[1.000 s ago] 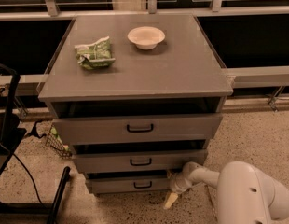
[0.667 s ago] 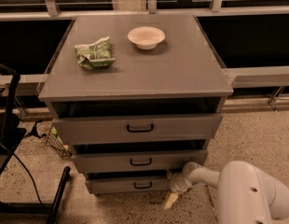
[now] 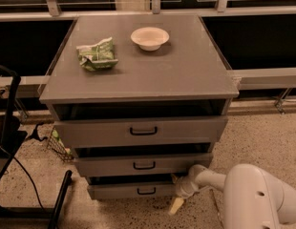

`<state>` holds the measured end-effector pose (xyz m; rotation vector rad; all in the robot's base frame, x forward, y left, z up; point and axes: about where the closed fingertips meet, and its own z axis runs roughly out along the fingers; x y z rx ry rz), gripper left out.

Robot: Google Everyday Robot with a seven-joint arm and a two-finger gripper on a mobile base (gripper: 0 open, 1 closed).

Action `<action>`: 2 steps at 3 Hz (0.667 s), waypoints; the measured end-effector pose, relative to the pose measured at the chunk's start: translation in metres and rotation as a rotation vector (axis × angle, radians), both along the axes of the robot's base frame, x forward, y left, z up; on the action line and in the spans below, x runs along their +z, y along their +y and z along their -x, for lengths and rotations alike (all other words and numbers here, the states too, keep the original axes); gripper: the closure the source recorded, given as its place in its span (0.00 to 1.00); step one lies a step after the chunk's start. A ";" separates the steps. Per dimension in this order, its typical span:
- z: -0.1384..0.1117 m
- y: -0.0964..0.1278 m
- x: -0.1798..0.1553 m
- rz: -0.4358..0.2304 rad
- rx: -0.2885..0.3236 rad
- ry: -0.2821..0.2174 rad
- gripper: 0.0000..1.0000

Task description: Open bottom drawer

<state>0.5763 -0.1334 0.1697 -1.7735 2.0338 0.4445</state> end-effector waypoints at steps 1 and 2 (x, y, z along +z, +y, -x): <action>0.010 -0.004 0.003 -0.012 -0.023 0.062 0.00; 0.012 -0.005 0.005 -0.017 -0.026 0.071 0.00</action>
Offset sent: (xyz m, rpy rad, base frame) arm -0.0680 -0.0356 0.0257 0.1719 0.4110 -0.1640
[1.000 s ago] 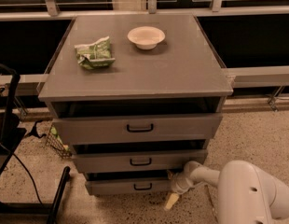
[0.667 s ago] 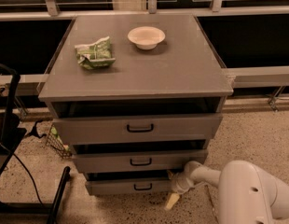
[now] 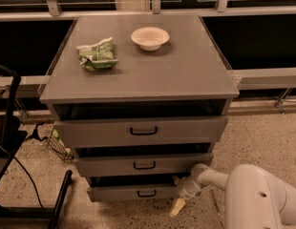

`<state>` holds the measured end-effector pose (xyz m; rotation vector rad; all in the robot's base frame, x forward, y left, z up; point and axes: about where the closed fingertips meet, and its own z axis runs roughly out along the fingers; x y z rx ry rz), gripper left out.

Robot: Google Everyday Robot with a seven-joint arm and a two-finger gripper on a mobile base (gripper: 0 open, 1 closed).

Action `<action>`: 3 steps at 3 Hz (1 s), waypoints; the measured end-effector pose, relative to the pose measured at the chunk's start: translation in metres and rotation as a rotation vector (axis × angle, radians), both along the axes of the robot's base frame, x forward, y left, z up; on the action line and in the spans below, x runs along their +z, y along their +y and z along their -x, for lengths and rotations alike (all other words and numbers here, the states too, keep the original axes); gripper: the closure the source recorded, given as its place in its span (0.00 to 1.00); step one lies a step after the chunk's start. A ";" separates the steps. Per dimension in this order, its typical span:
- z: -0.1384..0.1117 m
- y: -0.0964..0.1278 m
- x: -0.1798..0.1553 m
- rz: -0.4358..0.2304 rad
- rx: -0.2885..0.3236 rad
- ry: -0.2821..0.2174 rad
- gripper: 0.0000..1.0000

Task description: Open bottom drawer

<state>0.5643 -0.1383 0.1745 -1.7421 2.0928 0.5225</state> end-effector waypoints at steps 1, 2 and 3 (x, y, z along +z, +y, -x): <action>0.027 -0.009 0.010 -0.069 -0.049 0.138 0.00; 0.053 -0.016 0.034 -0.142 -0.082 0.268 0.00; 0.073 -0.020 0.058 -0.192 -0.090 0.364 0.00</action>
Offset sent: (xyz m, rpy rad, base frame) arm -0.0789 -0.0298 0.0710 0.2259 0.4158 -0.1265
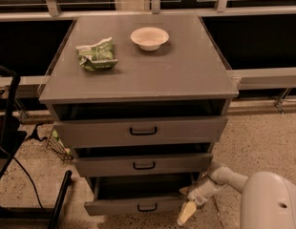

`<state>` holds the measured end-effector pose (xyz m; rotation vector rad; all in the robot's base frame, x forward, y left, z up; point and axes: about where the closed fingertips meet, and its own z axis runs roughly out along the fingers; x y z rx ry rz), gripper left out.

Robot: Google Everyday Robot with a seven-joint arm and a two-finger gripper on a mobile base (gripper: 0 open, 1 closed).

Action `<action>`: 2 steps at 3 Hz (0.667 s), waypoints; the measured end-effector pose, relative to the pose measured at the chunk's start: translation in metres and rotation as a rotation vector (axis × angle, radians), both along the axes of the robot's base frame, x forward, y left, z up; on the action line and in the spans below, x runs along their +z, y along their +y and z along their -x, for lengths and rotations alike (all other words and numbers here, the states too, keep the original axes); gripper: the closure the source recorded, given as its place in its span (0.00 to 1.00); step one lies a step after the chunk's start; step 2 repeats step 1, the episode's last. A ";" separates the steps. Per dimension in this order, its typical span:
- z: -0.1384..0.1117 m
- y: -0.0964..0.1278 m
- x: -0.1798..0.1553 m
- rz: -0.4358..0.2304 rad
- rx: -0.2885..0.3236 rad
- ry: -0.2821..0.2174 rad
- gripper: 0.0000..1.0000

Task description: Open bottom drawer

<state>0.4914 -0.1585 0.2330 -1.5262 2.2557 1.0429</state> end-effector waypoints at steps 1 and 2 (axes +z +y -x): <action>0.000 0.000 0.000 0.000 0.000 0.000 0.00; 0.000 0.000 0.000 0.000 0.000 0.000 0.00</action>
Offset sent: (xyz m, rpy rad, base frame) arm 0.0000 0.0000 0.0000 0.0000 0.0000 0.0000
